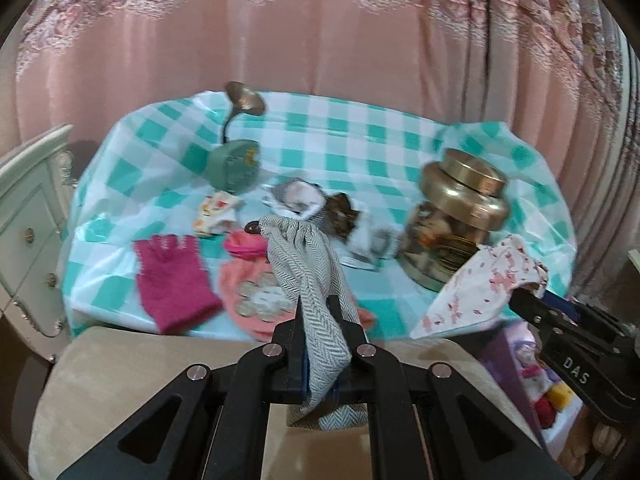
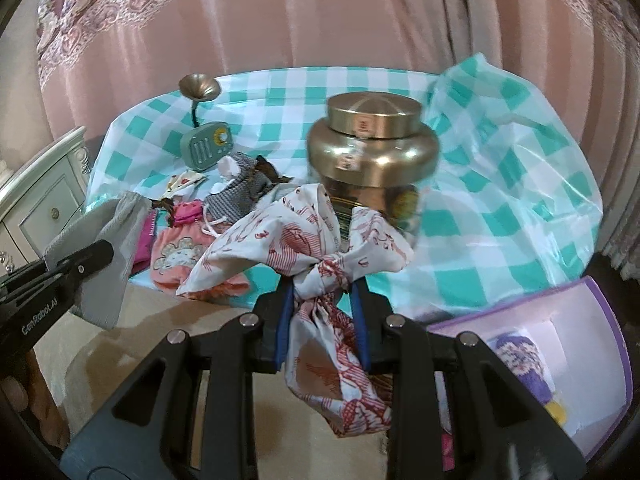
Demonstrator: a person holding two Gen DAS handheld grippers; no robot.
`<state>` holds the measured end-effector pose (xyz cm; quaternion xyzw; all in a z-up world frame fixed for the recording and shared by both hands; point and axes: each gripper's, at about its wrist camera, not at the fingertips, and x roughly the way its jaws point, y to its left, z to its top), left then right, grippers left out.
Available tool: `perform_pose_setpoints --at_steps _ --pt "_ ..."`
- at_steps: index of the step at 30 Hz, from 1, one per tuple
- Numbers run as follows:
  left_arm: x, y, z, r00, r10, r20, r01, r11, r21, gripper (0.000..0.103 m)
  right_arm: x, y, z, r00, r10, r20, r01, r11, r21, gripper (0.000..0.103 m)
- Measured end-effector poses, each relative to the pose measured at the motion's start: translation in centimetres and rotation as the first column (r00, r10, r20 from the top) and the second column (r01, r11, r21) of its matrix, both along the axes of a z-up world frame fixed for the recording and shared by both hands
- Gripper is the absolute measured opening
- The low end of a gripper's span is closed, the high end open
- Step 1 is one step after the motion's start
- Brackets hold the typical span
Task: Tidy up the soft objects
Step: 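Carry the bag and floral cloth over the pink box and open both tools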
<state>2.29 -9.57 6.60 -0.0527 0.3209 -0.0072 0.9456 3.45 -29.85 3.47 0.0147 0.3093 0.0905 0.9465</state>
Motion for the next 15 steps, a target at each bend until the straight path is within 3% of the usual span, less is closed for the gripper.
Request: perform_pose_setpoints --at_steps 4,9,15 --pt "0.0 -1.9 0.0 0.997 -0.066 -0.030 0.065 0.997 -0.045 0.007 -0.6 -2.0 0.2 0.999 -0.036 -0.006 0.036 0.999 0.007 0.030" --pt "-0.2 -4.6 0.2 0.990 -0.132 -0.041 0.130 0.990 -0.051 0.007 -1.4 -5.0 0.5 0.995 -0.095 -0.006 0.095 0.995 0.014 0.030" --pt "-0.8 -8.5 0.9 0.967 -0.252 -0.030 0.250 0.966 -0.070 0.007 -2.5 -8.9 0.6 0.985 -0.173 -0.016 0.173 0.985 0.014 0.030"
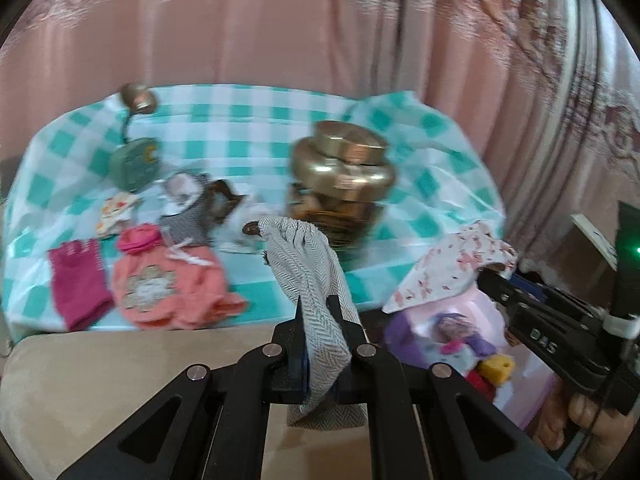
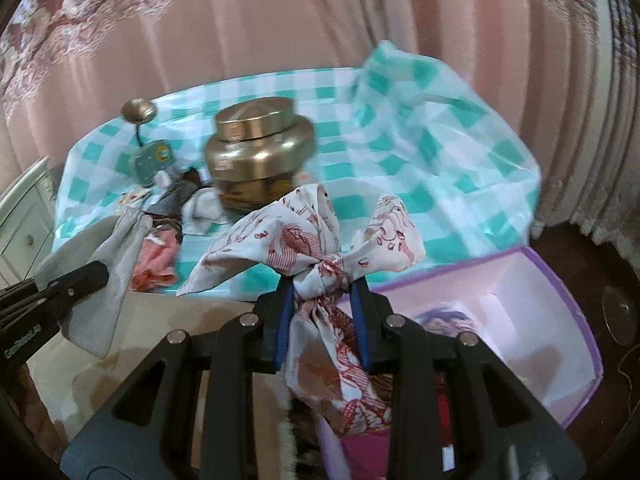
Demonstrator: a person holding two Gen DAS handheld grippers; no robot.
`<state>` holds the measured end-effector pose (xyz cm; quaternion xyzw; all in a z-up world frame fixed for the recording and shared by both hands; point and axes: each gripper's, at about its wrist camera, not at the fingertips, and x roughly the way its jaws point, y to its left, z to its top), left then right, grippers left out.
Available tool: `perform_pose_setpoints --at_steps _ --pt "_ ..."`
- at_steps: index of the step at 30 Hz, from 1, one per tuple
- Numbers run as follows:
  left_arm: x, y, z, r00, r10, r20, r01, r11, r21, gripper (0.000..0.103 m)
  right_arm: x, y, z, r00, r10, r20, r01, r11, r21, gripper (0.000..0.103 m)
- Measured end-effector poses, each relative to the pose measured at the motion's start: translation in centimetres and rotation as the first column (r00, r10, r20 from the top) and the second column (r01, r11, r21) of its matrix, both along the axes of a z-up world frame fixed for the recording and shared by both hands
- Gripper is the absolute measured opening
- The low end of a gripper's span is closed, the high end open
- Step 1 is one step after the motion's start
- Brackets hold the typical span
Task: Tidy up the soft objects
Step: 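Carry the bag and floral cloth over the pink box and open both tools, then move both open tools back over the pile of soft items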
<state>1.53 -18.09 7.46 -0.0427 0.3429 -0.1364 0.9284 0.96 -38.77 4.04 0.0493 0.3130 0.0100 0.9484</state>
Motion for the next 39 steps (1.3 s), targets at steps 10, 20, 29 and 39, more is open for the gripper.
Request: perform_pose_setpoints --at_steps 10,20,29,39 --pt "-0.5 -6.7 0.6 0.980 -0.200 -0.023 0.198 0.978 -0.073 0.007 -1.3 -7.0 0.0 0.986 -0.167 -0.008 0.167 0.985 -0.042 0.030" --pt "-1.0 -12.3 0.1 0.939 -0.339 -0.055 0.330 0.936 -0.125 0.007 -2.2 -11.2 -0.3 0.955 -0.296 -0.020 0.293 0.951 -0.099 0.031" --pt "-1.1 -14.1 -0.9 0.912 -0.397 -0.104 0.381 0.913 -0.145 0.036 -2.4 -12.5 -0.5 0.938 -0.346 -0.033 0.341 0.934 -0.109 0.043" --pt "-0.2 -10.7 -0.7 0.946 -0.308 -0.101 0.291 0.944 -0.158 0.049 -2.5 -11.8 0.0 0.940 -0.342 -0.015 0.338 0.934 -0.119 0.060"
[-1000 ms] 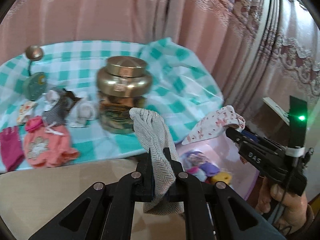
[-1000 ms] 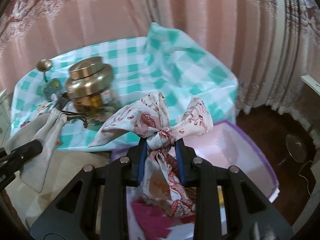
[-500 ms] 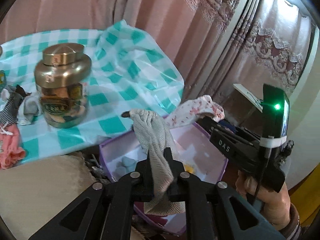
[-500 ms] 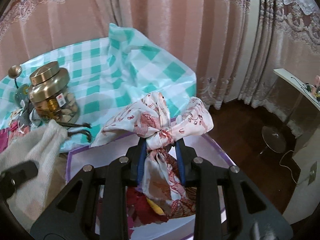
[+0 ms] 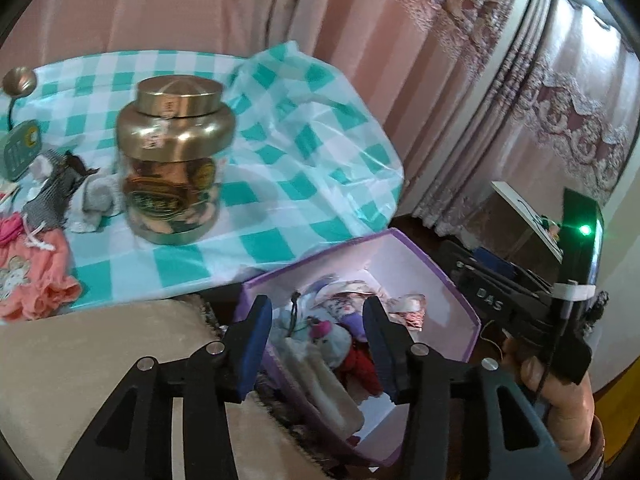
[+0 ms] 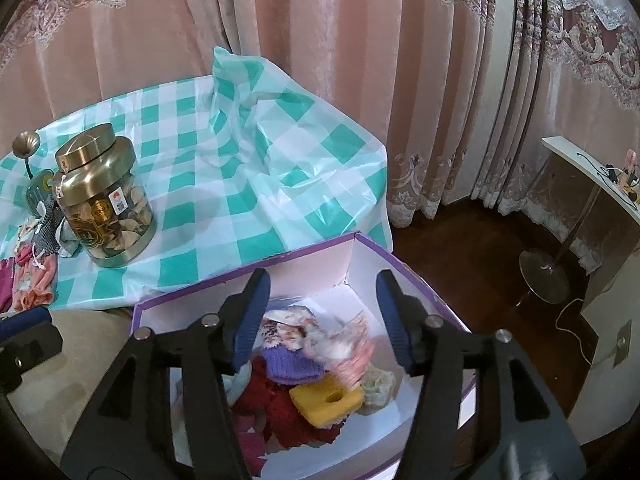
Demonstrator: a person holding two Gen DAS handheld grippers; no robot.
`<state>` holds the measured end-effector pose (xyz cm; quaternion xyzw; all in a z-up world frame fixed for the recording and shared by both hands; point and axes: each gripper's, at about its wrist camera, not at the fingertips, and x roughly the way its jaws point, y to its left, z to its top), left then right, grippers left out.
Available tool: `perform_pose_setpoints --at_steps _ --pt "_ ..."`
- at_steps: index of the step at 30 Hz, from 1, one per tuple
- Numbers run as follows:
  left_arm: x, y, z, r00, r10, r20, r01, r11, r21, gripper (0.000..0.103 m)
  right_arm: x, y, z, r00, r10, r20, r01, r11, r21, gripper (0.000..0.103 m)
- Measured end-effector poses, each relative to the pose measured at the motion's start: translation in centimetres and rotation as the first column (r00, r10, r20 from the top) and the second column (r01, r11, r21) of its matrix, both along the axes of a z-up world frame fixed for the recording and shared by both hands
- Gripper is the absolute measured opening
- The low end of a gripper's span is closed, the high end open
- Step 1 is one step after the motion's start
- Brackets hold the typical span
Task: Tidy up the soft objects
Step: 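Move both open tools back over the pile of soft items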
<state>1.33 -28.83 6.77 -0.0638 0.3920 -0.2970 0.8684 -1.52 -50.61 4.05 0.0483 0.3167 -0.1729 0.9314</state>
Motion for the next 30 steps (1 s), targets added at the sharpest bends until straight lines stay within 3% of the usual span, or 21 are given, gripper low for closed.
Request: perform_pose_setpoints --at_steps 7,14,21,30 --pt "0.5 4.1 -0.7 0.997 0.076 -0.001 -0.076 0.997 0.031 0.049 0.0 1.4 0.4 0.997 0.077 0.026 -0.078 0.996 0.041 0.067" --pt "0.6 8.8 -2.1 0.984 0.178 -0.002 -0.177 0.981 0.079 0.049 0.7 5.0 -0.1 0.980 0.197 0.015 -0.197 0.978 0.062 0.068" --pt "0.0 14.3 -2.4 0.953 0.303 0.023 -0.303 0.945 0.118 0.049 1.5 10.2 -0.9 0.940 0.340 -0.011 -0.337 0.936 0.102 0.068" --pt "-0.8 22.2 -3.6 0.891 0.453 -0.021 -0.449 0.888 0.102 0.049 2.8 16.3 -1.8 0.880 0.472 -0.057 -0.465 0.880 0.095 0.069"
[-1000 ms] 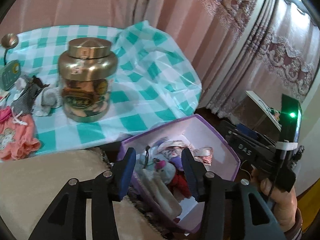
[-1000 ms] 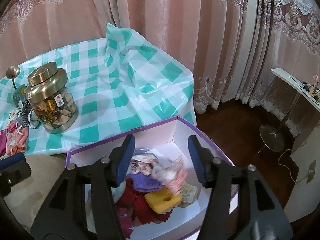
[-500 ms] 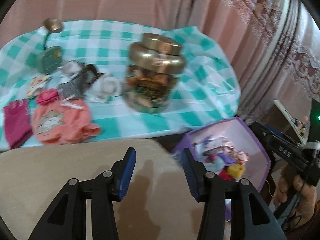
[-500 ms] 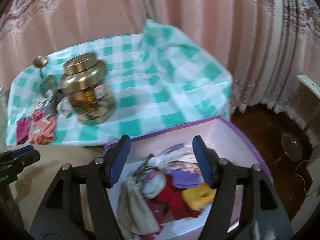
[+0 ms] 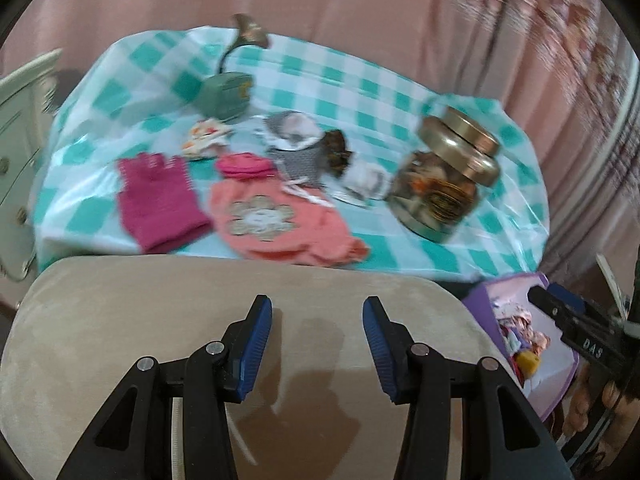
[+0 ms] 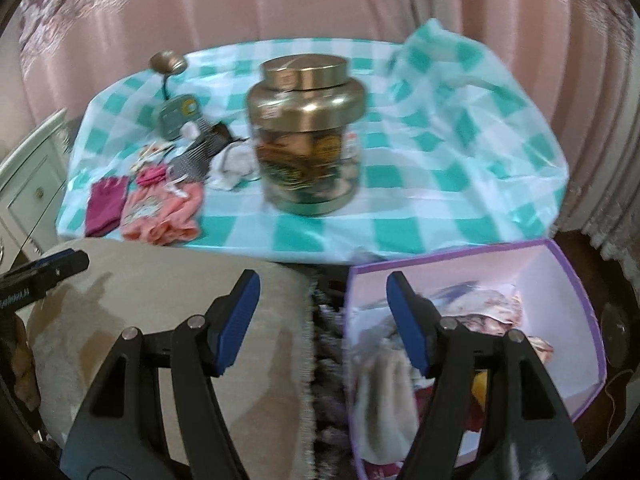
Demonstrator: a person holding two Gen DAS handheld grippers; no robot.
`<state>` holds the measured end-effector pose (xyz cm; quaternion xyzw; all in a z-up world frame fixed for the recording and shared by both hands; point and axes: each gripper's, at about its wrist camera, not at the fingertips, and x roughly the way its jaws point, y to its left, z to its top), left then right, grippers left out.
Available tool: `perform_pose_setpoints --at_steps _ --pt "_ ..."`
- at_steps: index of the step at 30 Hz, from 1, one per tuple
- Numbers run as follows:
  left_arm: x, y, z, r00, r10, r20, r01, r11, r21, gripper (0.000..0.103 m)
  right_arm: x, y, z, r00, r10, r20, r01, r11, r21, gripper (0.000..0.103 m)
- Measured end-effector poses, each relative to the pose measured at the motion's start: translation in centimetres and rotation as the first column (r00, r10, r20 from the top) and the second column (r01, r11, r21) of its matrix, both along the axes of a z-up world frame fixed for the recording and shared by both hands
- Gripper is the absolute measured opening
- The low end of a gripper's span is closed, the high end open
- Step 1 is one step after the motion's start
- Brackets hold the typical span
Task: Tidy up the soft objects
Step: 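Move both open tools back over the pile of soft items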
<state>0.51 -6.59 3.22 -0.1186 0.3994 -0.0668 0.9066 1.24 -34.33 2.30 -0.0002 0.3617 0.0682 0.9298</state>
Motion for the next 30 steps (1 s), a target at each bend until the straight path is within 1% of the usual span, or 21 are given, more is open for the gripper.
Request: perform_pose_setpoints --at_steps 3,7,12,16,21,22,23,25,30 --pt "0.1 1.9 0.0 0.999 0.040 -0.002 -0.040 0.999 -0.009 0.049 0.6 1.7 -0.2 0.999 0.039 -0.019 -0.039 0.999 0.012 0.070" --pt "0.5 4.1 0.0 0.997 0.080 -0.004 -0.080 0.997 -0.010 0.049 1.6 4.2 -0.4 0.996 0.089 -0.031 -0.089 0.996 0.006 0.070" --pt "1.4 7.2 -0.5 0.989 0.143 -0.032 -0.144 0.989 -0.030 0.049 3.2 7.3 -0.7 0.987 0.158 -0.037 -0.158 0.987 0.002 0.070" --pt "2.5 9.4 -1.1 0.979 0.194 -0.067 -0.196 0.980 -0.029 0.049 4.7 9.6 -1.1 0.977 0.206 -0.055 -0.206 0.979 0.008 0.070" --pt "4.4 11.8 -1.8 0.958 0.262 -0.115 -0.266 0.964 -0.023 0.049 5.9 11.9 -1.2 0.964 0.259 -0.061 -0.259 0.966 -0.005 0.070" --pt "4.9 12.2 -2.0 0.955 0.269 -0.125 -0.274 0.961 -0.022 0.050 6.2 12.3 -1.3 0.961 0.268 -0.065 -0.269 0.963 -0.006 0.070" --pt "5.4 12.5 -2.1 0.952 0.277 -0.133 -0.282 0.959 -0.019 0.054 6.4 12.6 -1.3 0.960 0.273 -0.068 -0.274 0.962 -0.005 0.070" --pt "6.2 12.9 -2.4 0.944 0.293 -0.152 -0.298 0.954 -0.009 0.060 6.9 13.3 -1.4 0.956 0.286 -0.073 -0.287 0.958 -0.006 0.070" --pt "8.1 13.5 -2.7 0.933 0.318 -0.170 -0.321 0.947 0.009 0.065 7.9 15.1 -1.8 0.942 0.325 -0.087 -0.328 0.945 -0.013 0.070"
